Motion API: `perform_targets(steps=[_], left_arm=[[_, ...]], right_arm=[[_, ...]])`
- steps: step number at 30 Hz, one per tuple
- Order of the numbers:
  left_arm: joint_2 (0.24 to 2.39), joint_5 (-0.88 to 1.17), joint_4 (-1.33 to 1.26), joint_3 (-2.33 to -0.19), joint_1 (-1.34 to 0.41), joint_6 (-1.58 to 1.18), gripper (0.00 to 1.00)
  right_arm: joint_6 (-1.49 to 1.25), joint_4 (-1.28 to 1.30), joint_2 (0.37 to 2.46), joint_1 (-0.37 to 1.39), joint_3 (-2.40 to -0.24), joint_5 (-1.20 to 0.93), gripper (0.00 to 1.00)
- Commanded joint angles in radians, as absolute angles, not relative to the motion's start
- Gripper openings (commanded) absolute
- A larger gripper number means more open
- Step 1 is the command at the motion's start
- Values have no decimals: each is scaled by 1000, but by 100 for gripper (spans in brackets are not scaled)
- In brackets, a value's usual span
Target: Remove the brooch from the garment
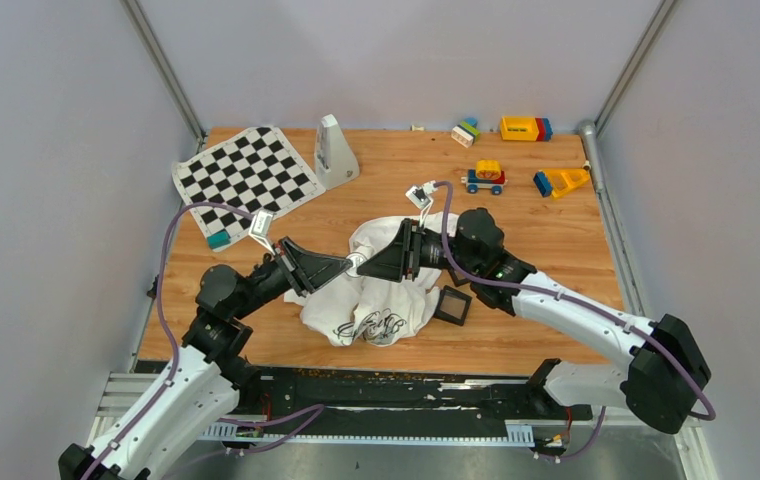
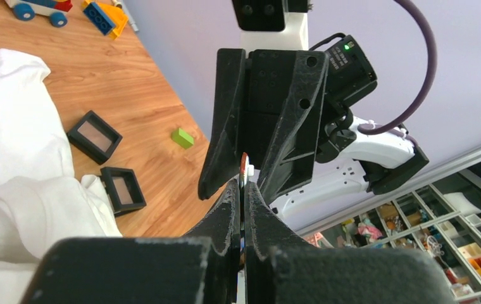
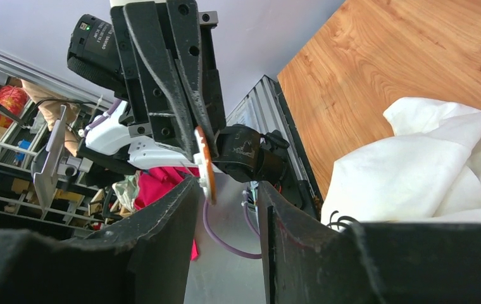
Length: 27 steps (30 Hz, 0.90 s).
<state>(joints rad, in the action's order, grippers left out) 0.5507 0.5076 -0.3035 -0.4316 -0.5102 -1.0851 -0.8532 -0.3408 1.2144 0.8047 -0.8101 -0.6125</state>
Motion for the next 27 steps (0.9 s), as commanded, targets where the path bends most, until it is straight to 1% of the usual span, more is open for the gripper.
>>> perform_targets(steps=[1, 8, 12, 27], left_arm=[[543, 492, -431, -405, -510, -1118, 0], [544, 499, -454, -396, -511, -1105, 0], [546, 496, -460, -394, -511, -1112, 0], [533, 496, -470, -375, -511, -1094, 0]], right_arm=[[-841, -381, 1241, 813, -866, -640, 40], [-840, -372, 1247, 815, -882, -631, 39], [-842, -381, 1254, 816, -882, -634, 42], [-871, -392, 1274, 822, -890, -610, 42]])
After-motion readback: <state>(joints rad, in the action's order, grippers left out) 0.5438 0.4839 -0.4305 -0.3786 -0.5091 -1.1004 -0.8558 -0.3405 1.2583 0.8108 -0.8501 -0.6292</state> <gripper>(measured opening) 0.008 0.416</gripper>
